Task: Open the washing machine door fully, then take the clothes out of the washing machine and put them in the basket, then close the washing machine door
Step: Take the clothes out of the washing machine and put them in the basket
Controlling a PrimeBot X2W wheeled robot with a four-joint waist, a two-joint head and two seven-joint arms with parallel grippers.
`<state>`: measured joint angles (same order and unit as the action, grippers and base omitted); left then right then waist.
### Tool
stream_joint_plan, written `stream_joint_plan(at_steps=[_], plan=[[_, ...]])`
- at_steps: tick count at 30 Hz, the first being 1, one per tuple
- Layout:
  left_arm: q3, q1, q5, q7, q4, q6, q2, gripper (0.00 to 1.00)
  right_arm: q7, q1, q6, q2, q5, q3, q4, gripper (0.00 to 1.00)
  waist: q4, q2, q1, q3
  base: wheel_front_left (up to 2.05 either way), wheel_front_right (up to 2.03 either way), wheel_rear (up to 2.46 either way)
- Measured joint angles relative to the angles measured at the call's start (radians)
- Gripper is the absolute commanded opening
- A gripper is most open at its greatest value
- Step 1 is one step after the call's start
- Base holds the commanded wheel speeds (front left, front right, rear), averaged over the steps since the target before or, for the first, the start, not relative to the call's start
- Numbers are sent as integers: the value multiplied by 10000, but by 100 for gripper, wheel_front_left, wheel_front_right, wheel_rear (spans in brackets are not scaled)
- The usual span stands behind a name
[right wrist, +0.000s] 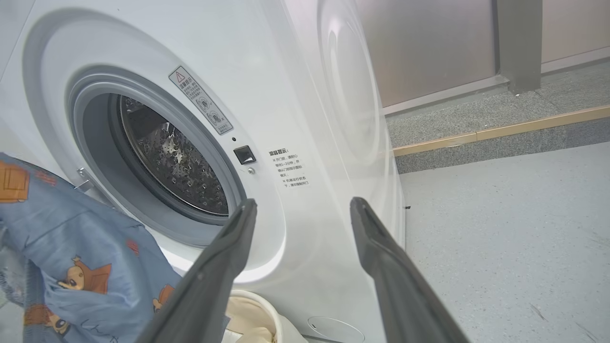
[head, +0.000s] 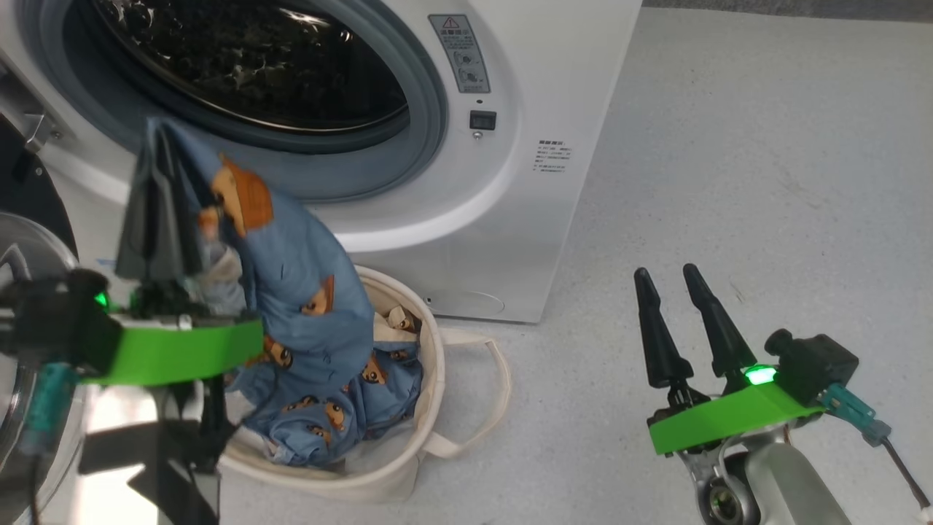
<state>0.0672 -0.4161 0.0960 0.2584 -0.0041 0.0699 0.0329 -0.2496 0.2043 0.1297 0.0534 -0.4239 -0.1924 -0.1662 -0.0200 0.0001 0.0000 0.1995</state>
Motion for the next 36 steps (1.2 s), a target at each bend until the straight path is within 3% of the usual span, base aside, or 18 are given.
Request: stream_joint_plan(at_steps=[14,36], plan=[[-301,459,-504,-12,3290,-94,4,0,0,141,0,-2,102,23,123,100,-32,0,0,790,0,0,0],[-907,-1587,-1183,-13,7933,-878,280,0,0,1092,0,0,174,222,489,100,-878,0,0,2855,0,0,0]])
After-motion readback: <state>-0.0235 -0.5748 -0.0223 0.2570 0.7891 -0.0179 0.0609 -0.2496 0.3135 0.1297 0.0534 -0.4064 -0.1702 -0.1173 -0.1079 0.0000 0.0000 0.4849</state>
